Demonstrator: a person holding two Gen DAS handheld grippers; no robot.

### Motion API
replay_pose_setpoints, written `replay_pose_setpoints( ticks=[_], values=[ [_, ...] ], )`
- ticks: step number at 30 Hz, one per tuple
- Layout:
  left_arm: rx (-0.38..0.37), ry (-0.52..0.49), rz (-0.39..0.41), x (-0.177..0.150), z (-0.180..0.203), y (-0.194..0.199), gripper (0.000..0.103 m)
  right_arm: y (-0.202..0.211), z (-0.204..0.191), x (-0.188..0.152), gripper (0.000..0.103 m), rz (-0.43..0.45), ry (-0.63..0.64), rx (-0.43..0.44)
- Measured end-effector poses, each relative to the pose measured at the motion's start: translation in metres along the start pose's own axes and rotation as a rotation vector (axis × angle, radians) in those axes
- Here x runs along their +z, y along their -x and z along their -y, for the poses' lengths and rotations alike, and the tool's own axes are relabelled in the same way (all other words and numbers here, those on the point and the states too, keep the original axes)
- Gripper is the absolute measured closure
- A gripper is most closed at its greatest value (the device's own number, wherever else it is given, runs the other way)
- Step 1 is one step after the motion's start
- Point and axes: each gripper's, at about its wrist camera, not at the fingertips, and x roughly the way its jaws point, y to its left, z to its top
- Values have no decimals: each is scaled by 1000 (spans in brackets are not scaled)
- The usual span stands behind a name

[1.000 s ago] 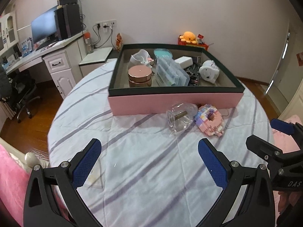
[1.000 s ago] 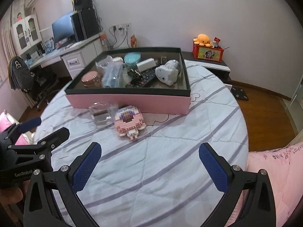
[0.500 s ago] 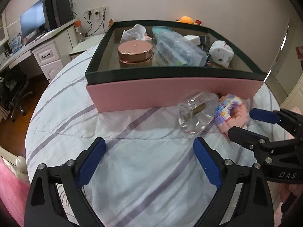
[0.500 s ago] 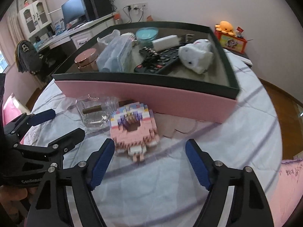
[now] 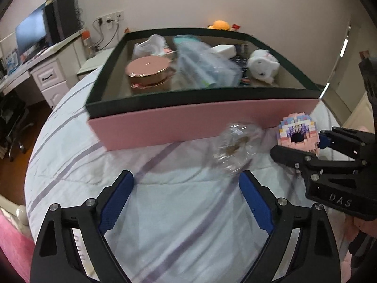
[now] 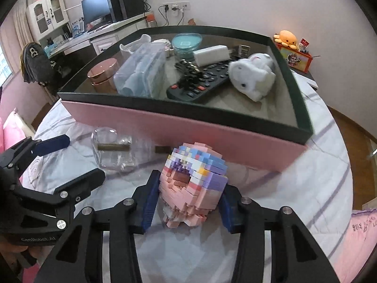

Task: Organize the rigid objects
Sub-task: 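Grasp the clear glass jar with left tool while right tool grasps the pink block donut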

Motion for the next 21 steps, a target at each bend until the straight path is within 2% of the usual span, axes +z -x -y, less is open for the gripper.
replay_pose_setpoints(
  ticks=[7,8,10,12,14,15,21],
  values=[
    [-72,7,-3,18,19,-13,13,14,18,-8,57,14,-39,-27],
    [-85,18,-10,20,19,-17,16,14,20,-8,57,13,-46,-27],
    [-94,22,-19,24,22,-23,31,15,21,-8,57,14,-46,-32],
    [-96,8,-20,25,26,-25,33,14,21,-8,57,15,-47,-33],
    [-114,3,-15,23,28,-23,44,14,22,-8,57,15,-48,-28],
    [-135,0,-15,22,29,-22,53,14,22,-7,57,15,-50,-26],
    [-203,57,5,20,18,-16,59,14,19,-7,57,17,-51,-21]
  ],
)
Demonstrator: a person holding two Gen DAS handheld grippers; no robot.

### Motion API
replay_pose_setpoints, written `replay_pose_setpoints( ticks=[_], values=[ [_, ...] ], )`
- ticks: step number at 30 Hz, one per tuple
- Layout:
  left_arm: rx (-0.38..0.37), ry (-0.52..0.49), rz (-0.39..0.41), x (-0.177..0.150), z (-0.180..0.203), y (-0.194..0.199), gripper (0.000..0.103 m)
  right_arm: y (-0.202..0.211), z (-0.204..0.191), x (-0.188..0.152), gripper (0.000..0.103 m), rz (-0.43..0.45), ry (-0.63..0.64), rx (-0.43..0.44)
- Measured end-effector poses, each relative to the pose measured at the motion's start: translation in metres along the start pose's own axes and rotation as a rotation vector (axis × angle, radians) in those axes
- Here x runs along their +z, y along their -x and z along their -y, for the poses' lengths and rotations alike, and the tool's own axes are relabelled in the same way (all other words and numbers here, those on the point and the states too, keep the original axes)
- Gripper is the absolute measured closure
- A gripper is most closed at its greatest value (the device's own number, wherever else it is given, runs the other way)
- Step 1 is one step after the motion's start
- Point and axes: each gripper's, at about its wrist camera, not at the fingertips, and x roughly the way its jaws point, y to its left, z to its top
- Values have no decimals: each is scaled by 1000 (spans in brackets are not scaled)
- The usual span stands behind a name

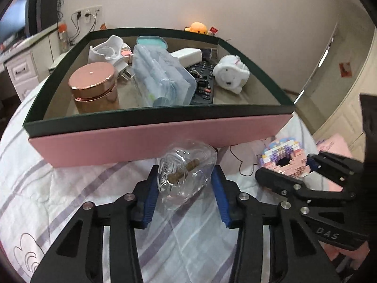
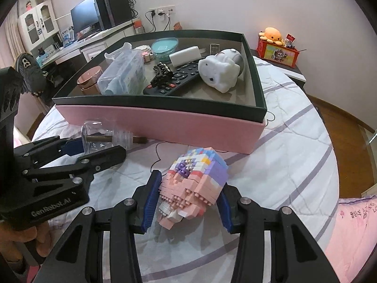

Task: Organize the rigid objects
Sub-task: 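Grasp the clear glass jar with left tool while right tool grasps the pink block donut, then carry glass jar and block donut into the pink box and open both tools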

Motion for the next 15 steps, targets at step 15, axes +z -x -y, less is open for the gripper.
replay_pose_setpoints(
  ticks=[15],
  values=[
    [24,26,104,-6,-9,54,60,22,-17,2,62,30,9,36]
  ],
)
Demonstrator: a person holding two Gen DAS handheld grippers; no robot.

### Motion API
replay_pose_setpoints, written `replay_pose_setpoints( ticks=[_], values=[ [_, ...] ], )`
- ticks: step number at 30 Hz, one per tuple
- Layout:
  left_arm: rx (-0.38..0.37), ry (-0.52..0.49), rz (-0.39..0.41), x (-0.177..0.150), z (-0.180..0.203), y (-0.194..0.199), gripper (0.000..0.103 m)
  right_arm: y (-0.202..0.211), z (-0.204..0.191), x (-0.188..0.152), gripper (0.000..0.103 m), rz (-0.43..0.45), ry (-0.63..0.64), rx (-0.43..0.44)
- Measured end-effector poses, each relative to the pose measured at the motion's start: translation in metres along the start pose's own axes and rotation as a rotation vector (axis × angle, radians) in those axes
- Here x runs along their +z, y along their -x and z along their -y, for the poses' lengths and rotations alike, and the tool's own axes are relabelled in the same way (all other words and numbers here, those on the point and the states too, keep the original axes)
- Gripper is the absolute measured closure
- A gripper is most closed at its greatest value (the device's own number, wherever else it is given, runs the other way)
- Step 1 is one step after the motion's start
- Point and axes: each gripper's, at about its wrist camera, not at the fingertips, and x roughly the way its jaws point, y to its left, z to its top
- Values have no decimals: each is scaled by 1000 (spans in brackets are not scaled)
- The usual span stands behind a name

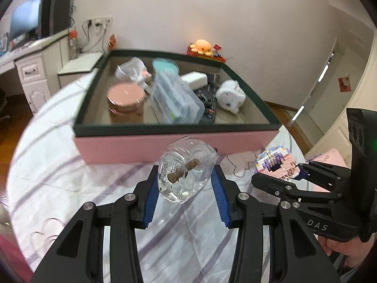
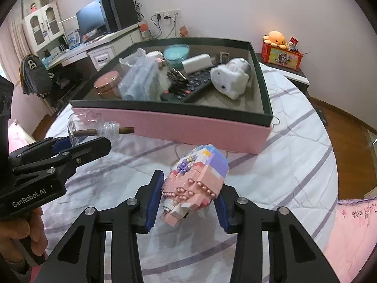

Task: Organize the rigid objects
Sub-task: 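Carry glass jar and block donut into the pink box and open both tools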

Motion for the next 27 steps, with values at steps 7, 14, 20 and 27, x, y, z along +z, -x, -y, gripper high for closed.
replay_pose_setpoints(
  ticks=[7,14,20,27],
  values=[
    [39,-27,59,18,-1,23,60,16,-9,15,65,48,5,20],
    [44,-55,93,46,1,31,60,30,-11,41,65,102,29,16],
    [9,-83,101,80,14,17,60,14,2,80,65,110,32,-6],
    [5,-71,92,92,13,-6,60,-28,17,91,65,34,34,-16]
  ],
)
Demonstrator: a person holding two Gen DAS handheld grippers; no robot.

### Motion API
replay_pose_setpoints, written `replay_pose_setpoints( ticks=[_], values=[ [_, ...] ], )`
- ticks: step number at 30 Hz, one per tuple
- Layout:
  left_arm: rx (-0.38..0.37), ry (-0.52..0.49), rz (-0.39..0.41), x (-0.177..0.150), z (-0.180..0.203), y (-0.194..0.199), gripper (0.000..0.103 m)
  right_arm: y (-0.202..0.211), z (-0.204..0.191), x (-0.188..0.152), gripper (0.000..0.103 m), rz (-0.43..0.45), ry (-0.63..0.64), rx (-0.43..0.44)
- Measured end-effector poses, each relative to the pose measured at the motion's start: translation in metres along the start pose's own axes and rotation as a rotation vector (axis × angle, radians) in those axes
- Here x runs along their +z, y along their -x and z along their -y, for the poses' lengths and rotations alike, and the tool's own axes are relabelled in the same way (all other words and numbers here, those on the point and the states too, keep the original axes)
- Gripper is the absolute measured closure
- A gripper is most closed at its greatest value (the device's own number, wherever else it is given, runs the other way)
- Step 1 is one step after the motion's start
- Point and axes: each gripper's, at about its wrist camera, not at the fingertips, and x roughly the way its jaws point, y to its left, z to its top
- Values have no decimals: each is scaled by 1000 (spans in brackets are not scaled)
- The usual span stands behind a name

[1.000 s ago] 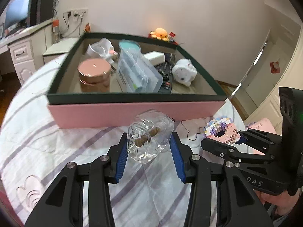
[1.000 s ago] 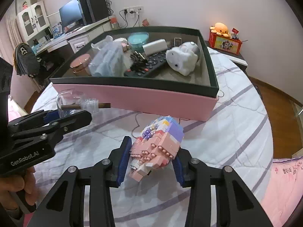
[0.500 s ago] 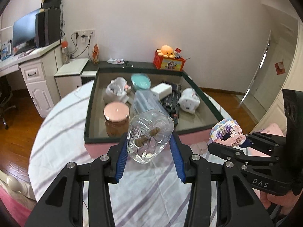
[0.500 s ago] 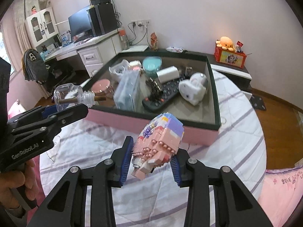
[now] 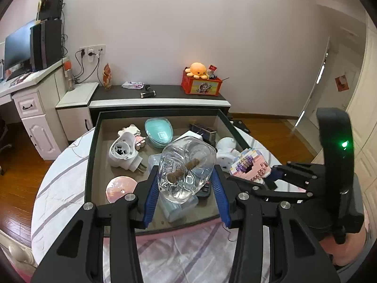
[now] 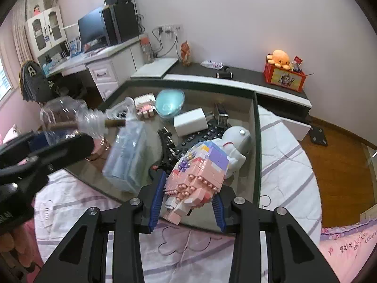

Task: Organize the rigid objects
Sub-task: 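Carry glass jar and block donut into the pink box and open both tools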

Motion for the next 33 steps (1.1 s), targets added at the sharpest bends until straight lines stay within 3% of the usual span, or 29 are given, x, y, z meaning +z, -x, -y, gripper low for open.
replay_pose_setpoints(
  ticks=[10,22,23,25,28,30,33],
  values=[
    [59,52,-69,-6,-38,-45,59,-30,2,-4,65,-57,1,-14],
    [105,55,-78,10,-50,-70,56,-40,0,-2,61,-75,7,-22],
    [109,56,-79,11,-50,-70,54,-40,-1,-2,60,-75,9,-23],
    [129,46,-78,11,-49,-70,32,-41,-5,-2,47,-76,16,-9],
    [150,24,-66,10,-45,-66,13,-38,-12,-2,30,-58,19,5],
    [147,22,-52,8,-43,-61,4,-34,-15,-2,15,-32,13,-30],
    [155,31,-27,7,-41,-51,0,-32,-11,-2,15,-29,-12,-22]
  ],
)
